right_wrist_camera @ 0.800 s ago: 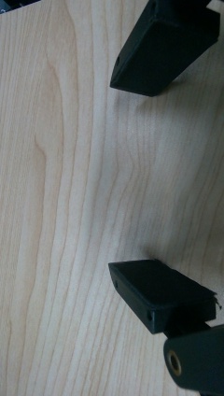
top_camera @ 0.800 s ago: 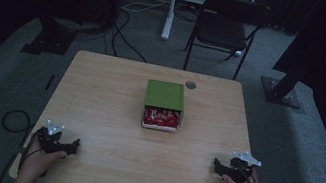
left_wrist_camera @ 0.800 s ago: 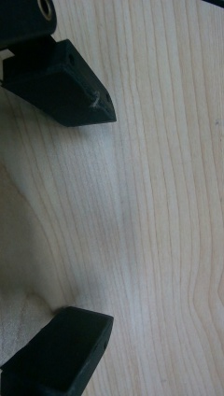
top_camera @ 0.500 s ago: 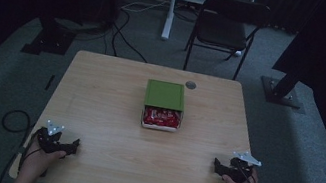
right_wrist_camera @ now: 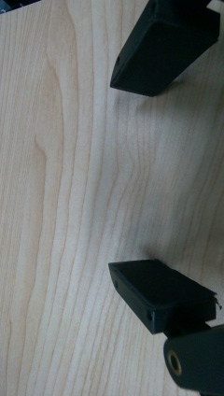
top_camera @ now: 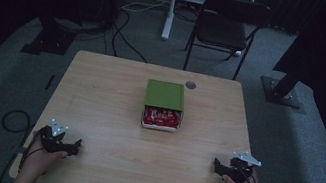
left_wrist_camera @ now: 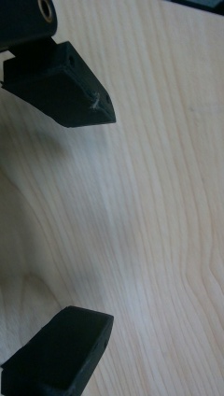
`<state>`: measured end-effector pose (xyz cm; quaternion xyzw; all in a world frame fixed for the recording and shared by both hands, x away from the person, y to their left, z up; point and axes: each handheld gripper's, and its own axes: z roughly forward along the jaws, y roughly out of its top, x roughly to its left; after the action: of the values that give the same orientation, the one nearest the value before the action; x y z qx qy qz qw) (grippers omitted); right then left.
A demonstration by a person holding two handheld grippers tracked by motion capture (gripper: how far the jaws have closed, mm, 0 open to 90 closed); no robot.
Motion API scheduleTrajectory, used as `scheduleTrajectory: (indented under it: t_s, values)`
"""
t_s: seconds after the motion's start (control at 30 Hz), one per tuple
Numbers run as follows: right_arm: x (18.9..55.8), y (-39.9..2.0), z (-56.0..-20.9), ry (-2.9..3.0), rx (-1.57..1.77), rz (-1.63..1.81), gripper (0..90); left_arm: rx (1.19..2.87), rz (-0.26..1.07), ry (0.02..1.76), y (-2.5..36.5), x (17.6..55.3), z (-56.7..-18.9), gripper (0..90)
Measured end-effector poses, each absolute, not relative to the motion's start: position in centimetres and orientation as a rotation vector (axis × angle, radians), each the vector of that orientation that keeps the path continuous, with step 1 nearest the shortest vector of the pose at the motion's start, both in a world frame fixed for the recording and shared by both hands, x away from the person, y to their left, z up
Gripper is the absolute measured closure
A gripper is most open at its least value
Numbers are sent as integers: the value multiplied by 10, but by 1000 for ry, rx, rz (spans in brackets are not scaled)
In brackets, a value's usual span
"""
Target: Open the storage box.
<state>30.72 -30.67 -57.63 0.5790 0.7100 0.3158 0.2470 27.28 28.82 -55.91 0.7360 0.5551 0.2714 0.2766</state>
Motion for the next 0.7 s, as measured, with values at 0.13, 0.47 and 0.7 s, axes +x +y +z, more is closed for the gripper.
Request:
scheduleTrajectory:
  t_s: [0.13, 0.47, 0.7]
  values:
    - [307, -307, -576, 1936, 1579, 861, 103, 2004, 748, 1443, 276, 278, -555, 61]
    - [307, -307, -576, 1936, 1579, 861, 104, 2079, 738, 1344, 246, 289, -552, 61]
    - [307, -307, -576, 1935, 1579, 862, 103, 2125, 736, 1254, 225, 294, -547, 61]
